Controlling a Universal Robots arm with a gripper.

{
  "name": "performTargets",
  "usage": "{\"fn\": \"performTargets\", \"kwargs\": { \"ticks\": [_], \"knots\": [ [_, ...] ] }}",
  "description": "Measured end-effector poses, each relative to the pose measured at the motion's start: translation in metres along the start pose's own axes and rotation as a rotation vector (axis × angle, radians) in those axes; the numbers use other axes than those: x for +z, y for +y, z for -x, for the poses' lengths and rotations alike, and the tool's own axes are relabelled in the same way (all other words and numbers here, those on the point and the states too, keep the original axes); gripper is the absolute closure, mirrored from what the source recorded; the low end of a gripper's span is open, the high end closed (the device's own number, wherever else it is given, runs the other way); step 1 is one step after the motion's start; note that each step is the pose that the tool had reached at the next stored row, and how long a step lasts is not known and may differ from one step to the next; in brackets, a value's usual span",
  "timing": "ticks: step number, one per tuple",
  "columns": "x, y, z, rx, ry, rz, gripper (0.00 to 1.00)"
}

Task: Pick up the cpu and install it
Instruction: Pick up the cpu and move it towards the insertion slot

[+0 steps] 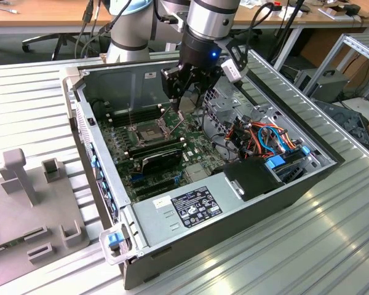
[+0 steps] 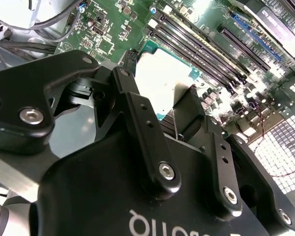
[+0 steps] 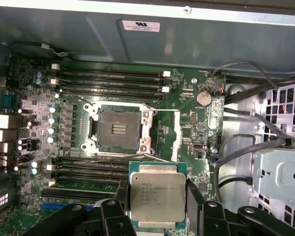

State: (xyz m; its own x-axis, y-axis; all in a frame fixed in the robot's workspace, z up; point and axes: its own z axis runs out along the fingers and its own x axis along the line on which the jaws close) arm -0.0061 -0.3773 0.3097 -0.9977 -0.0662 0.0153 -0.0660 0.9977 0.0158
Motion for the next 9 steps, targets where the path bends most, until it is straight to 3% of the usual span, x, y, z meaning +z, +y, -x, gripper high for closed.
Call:
{"fn": "performTargets", "kwargs": {
  "ticks": [9],
  "knots": [
    [0.0044,0.0007,0.0001,0.000,0.0000,0.0000,0.45]
  ]
}}
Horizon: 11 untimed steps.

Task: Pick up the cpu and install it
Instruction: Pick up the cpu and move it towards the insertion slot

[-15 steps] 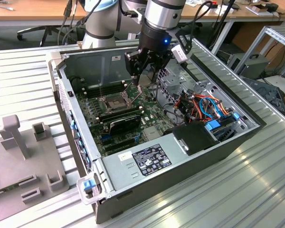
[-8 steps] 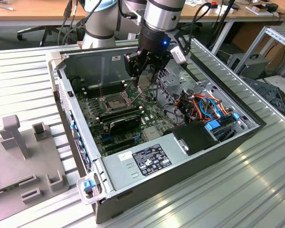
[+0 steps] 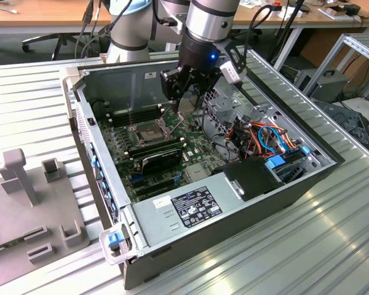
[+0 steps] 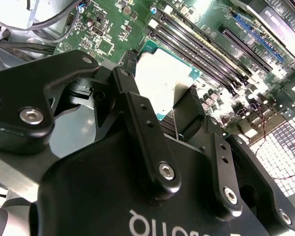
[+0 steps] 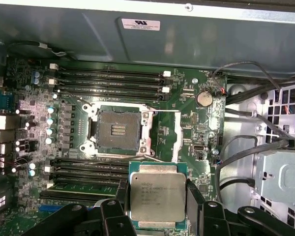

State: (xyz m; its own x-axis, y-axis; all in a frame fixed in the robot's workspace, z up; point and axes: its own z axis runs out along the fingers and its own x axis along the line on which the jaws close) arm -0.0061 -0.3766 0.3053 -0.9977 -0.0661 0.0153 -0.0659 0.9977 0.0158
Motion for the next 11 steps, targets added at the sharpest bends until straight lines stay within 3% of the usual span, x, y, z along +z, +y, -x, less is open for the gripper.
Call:
{"fn": "performTargets", "kwargs": {
  "ticks": [11],
  "knots": [
    [0.0043,0.0001,0.0001,0.000,0.0000,-0.0001,0.45]
  ]
}}
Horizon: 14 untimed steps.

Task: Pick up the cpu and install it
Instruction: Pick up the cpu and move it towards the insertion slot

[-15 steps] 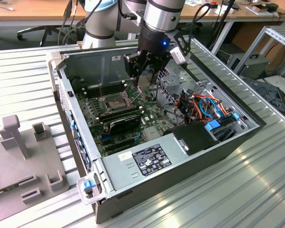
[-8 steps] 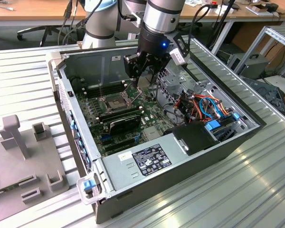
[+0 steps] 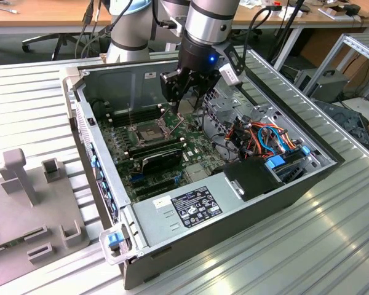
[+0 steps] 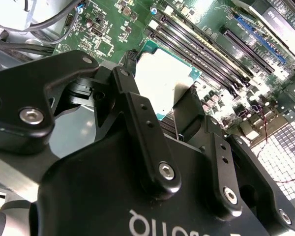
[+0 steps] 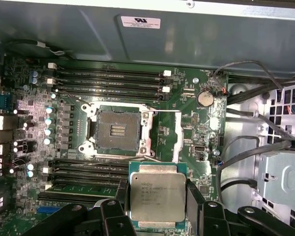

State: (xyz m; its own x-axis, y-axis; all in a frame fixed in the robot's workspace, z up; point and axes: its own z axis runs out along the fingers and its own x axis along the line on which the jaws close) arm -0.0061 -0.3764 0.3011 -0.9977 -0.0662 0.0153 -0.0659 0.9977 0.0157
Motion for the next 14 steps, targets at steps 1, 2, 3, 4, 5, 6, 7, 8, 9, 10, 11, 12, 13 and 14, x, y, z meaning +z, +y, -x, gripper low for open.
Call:
{"fn": "performTargets", "kwargs": {
  "ticks": [1,2,3,4,5,6,7,8,9,10,11,12,13,14],
  "knots": [
    [0.0003,0.0000,0.0000,0.000,0.0000,0.0000,0.45],
    [0.0006,0.0000,0.0000,0.000,0.0000,0.0001,0.45],
    [0.0009,0.0000,0.0000,0.000,0.0000,0.0000,0.45],
    [0.0012,0.0001,0.0000,0.000,0.0000,0.0001,0.45],
    [0.0017,0.0001,0.0000,0.000,0.0000,0.0001,0.45],
    [0.0021,0.0001,0.0000,0.000,0.0000,0.0000,0.45],
    [0.0025,0.0001,0.0000,0.000,0.0000,0.0000,0.45],
    [0.0027,0.0002,0.0000,0.000,0.0000,0.0000,0.45],
    [0.0032,0.0002,0.0001,0.000,0.0000,0.0001,0.45],
    [0.0035,0.0003,0.0000,0.000,0.0000,0.0000,0.45],
    [0.0037,0.0003,0.0000,0.000,0.0000,0.0000,0.45],
    [0.0040,0.0003,0.0001,0.000,0.0000,0.0001,0.45],
    [0.0042,0.0003,0.0001,0.000,0.0000,0.0000,0.45],
    [0.0044,0.0004,0.0001,0.000,0.0000,0.0000,0.45]
  ]
}}
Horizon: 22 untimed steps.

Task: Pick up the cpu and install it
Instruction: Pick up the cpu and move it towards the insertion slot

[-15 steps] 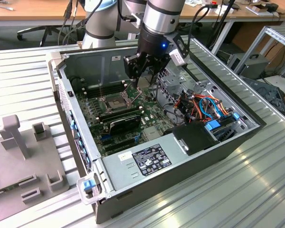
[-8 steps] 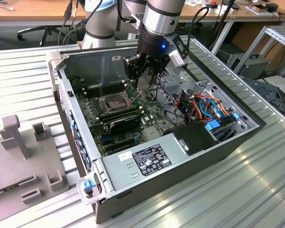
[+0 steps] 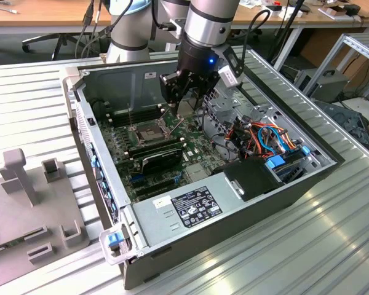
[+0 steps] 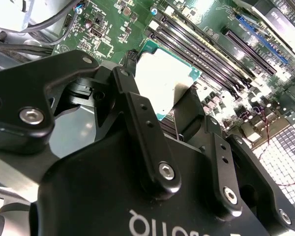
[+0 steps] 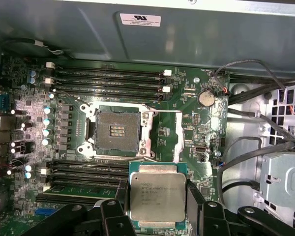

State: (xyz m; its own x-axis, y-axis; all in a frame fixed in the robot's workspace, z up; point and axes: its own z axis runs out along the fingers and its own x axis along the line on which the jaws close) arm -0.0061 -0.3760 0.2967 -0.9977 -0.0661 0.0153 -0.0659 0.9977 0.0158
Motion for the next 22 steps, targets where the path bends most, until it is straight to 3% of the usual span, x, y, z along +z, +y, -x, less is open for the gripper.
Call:
{"fn": "performTargets", "kwargs": {
  "ticks": [22],
  "knots": [
    [0.0052,0.0017,-0.0019,0.000,-0.0001,0.0002,0.45]
  ]
}}
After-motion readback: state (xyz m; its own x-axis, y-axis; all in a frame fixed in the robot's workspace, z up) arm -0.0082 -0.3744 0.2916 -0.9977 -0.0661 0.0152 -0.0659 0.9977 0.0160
